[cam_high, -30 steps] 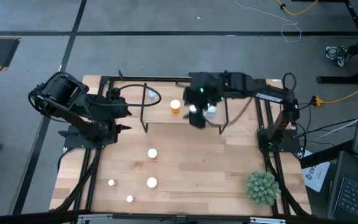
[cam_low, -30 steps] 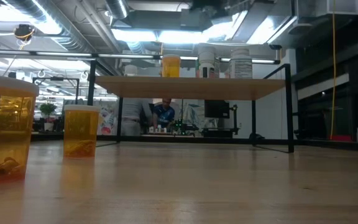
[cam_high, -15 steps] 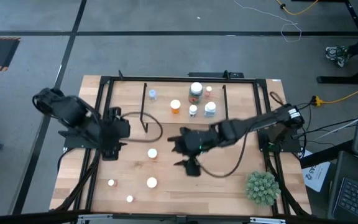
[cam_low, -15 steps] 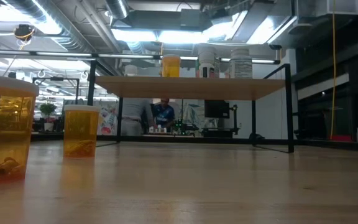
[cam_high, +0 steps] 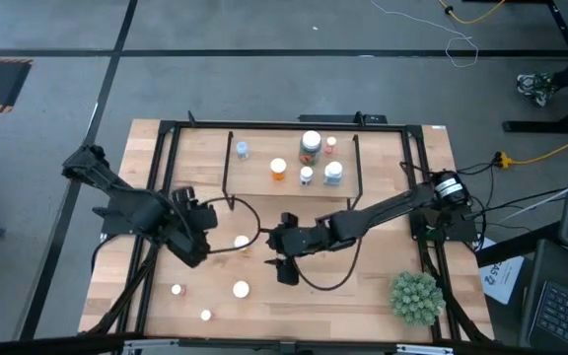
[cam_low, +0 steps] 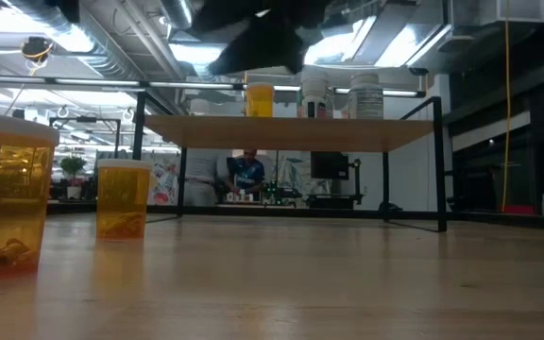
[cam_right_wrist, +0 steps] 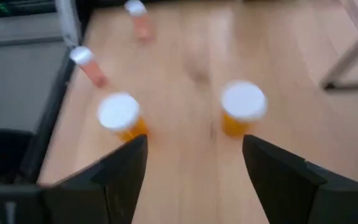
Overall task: Pick and place medicine bottles onto shelf by color
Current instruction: Put the top orange pill bottle on the shelf
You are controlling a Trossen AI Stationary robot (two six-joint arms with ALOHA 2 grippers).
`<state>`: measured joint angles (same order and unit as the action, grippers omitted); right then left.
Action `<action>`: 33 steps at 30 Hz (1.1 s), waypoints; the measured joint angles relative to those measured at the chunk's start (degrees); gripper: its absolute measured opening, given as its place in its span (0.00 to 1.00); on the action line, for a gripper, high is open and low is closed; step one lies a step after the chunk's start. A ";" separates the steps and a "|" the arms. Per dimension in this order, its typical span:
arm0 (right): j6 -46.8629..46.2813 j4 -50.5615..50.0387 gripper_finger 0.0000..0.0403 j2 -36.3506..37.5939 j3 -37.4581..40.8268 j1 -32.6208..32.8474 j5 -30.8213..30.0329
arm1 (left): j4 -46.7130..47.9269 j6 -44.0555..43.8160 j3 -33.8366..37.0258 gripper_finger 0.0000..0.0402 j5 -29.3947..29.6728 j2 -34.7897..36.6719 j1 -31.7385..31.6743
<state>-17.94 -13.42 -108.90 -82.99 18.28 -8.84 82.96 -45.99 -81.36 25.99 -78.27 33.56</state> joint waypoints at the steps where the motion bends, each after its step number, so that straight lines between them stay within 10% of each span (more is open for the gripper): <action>1: -1.52 -4.03 0.66 0.43 -1.29 0.36 -1.76 | -2.00 -0.05 2.29 0.57 -0.05 -0.05 0.01; 14: -25.68 -65.76 0.66 9.29 -29.29 14.76 -22.61 | -39.10 10.55 21.47 0.57 -3.51 -0.52 -8.42; 25: -31.49 -76.60 0.66 12.97 -41.12 26.33 -29.24 | -43.04 42.22 21.79 0.57 -7.61 -5.06 -9.53; 33: -32.95 -76.62 0.66 13.44 -41.36 29.34 -29.83 | -44.64 44.21 21.79 0.57 -7.53 -9.64 -10.25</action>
<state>-50.89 -90.04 -95.46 -124.36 47.62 -38.67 38.32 -1.78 -59.57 18.46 -87.90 23.31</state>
